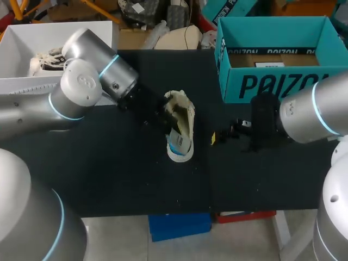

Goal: Take the shoe out of the shoebox, open the shoe tongue, remove and reinsert the insole, then place the shoe into the shoebox

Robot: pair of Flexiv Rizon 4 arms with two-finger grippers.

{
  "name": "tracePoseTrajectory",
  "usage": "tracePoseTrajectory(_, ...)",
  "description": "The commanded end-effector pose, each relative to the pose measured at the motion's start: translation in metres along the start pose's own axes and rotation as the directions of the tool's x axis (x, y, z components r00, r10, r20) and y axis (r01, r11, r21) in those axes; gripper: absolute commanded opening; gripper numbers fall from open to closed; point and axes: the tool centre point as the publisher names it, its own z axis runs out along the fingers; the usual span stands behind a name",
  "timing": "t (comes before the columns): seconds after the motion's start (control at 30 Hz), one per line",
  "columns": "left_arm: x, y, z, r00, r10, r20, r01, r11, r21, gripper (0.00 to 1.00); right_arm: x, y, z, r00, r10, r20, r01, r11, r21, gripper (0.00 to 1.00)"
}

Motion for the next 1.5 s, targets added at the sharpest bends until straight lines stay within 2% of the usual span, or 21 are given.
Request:
tracePoseTrajectory(0.03, -0.002, 0.017, 0.010, 1.000, -0.005, 0.003, 0.005, 1.000, -0.001, 0.00, 0.001, 0.000, 0.000, 1.000, 0.001, 0.003, -0.001, 1.000, 0.000, 1.00)
tracePoseTrajectory(0.17, -0.004, 0.032, 0.010, 1.000, -0.007, 0.015, 0.007, 0.999, -0.038, 0.00, 0.001, 0.000, 0.000, 1.000, 0.001, 0.003, -0.001, 1.000, 0.000, 1.00)
tracePoseTrajectory(0.3, -0.008, 0.032, 0.006, 1.000, 0.006, 0.009, -0.006, 0.997, -0.075, 0.02, 0.001, 0.000, 0.000, 1.000, 0.001, 0.003, -0.001, 1.000, 0.000, 1.00)
tracePoseTrajectory(0.33, -0.007, 0.032, 0.005, 1.000, 0.016, -0.005, -0.016, 0.996, -0.083, 0.22, 0.001, 0.000, 0.000, 1.000, 0.001, 0.003, -0.001, 1.000, 0.000, 1.00)
tracePoseTrajectory(0.37, -0.006, 0.027, 0.005, 1.000, 0.022, -0.019, -0.023, 0.996, -0.088, 0.31, 0.001, 0.000, 0.000, 1.000, 0.001, 0.003, -0.001, 1.000, 0.000, 1.00)
tracePoseTrajectory(0.43, -0.006, 0.021, 0.003, 1.000, 0.022, -0.020, -0.023, 0.996, -0.085, 0.37, 0.001, 0.000, 0.000, 1.000, 0.001, 0.003, -0.001, 1.000, 0.000, 1.00)
tracePoseTrajectory(0.5, -0.006, 0.016, 0.000, 1.000, 0.023, -0.017, -0.025, 0.996, -0.084, 0.58, 0.001, 0.000, 0.000, 1.000, 0.001, 0.003, -0.001, 1.000, 0.000, 1.00)
tracePoseTrajectory(0.53, -0.005, 0.013, -0.002, 0.999, 0.026, -0.020, -0.027, 0.996, -0.083, 0.65, 0.001, 0.000, 0.000, 1.000, 0.001, 0.003, -0.001, 1.000, 0.000, 1.00)
tracePoseTrajectory(0.6, -0.005, 0.005, -0.005, 0.999, 0.033, -0.023, -0.035, 0.996, -0.082, 0.87, 0.001, 0.000, 0.000, 1.000, 0.001, 0.003, -0.001, 1.000, 0.000, 1.00)
tracePoseTrajectory(0.7, -0.006, -0.006, -0.009, 0.999, 0.046, -0.028, -0.048, 0.996, -0.074, 0.95, 0.001, 0.000, 0.000, 1.000, 0.001, 0.003, -0.001, 1.000, 0.000, 1.00)
tracePoseTrajectory(0.87, -0.007, -0.026, -0.009, 0.997, 0.071, -0.028, -0.073, 0.996, -0.050, 0.92, 0.001, 0.000, 0.000, 1.000, 0.001, 0.003, -0.001, 1.000, 0.000, 1.00)
tracePoseTrajectory(0.93, -0.007, -0.032, -0.007, 0.997, 0.077, -0.028, -0.078, 0.996, -0.040, 0.84, 0.001, 0.000, 0.000, 1.000, 0.001, 0.003, -0.001, 1.000, 0.000, 1.00)
tracePoseTrajectory(1.03, -0.002, -0.040, -0.002, 0.995, 0.078, -0.058, -0.079, 0.997, -0.010, 0.54, 0.001, 0.000, 0.000, 1.000, 0.001, 0.003, -0.001, 1.000, 0.000, 1.00)
tracePoseTrajectory(1.1, 0.001, -0.044, -0.002, 0.995, 0.076, -0.070, -0.077, 0.997, -0.005, 0.45, 0.001, 0.000, 0.000, 1.000, 0.001, 0.003, -0.001, 1.000, 0.000, 1.00)
tracePoseTrajectory(1.17, 0.003, -0.047, -0.004, 0.994, 0.073, -0.077, -0.073, 0.997, 0.002, 0.25, 0.001, 0.000, 0.000, 1.000, 0.001, 0.003, -0.001, 1.000, 0.000, 1.00)
tracePoseTrajectory(1.2, 0.004, -0.048, -0.006, 0.994, 0.073, -0.084, -0.072, 0.997, 0.006, 0.09, 0.001, 0.000, 0.000, 1.000, 0.001, 0.003, -0.001, 1.000, 0.000, 1.00)
tracePoseTrajectory(1.23, 0.005, -0.050, -0.007, 0.993, 0.073, -0.095, -0.071, 0.997, 0.016, 0.00, 0.001, 0.000, 0.000, 1.000, 0.001, 0.003, -0.001, 1.000, 0.000, 1.00)
tracePoseTrajectory(1.4, 0.007, -0.050, -0.009, 0.992, 0.068, -0.103, -0.066, 0.998, 0.023, 0.00, 0.001, 0.000, 0.000, 1.000, 0.001, 0.003, -0.001, 1.000, 0.000, 1.00)
tracePoseTrajectory(1.43, 0.007, -0.048, -0.009, 0.993, 0.054, -0.104, -0.054, 0.999, 0.007, 0.00, 0.001, 0.000, 0.000, 1.000, 0.001, 0.003, -0.001, 1.000, 0.000, 1.00)
tracePoseTrajectory(1.5, 0.006, -0.041, -0.009, 0.994, 0.048, -0.103, -0.056, 0.996, -0.076, 0.00, 0.001, 0.000, 0.000, 1.000, 0.001, 0.003, -0.001, 1.000, 0.000, 1.00)
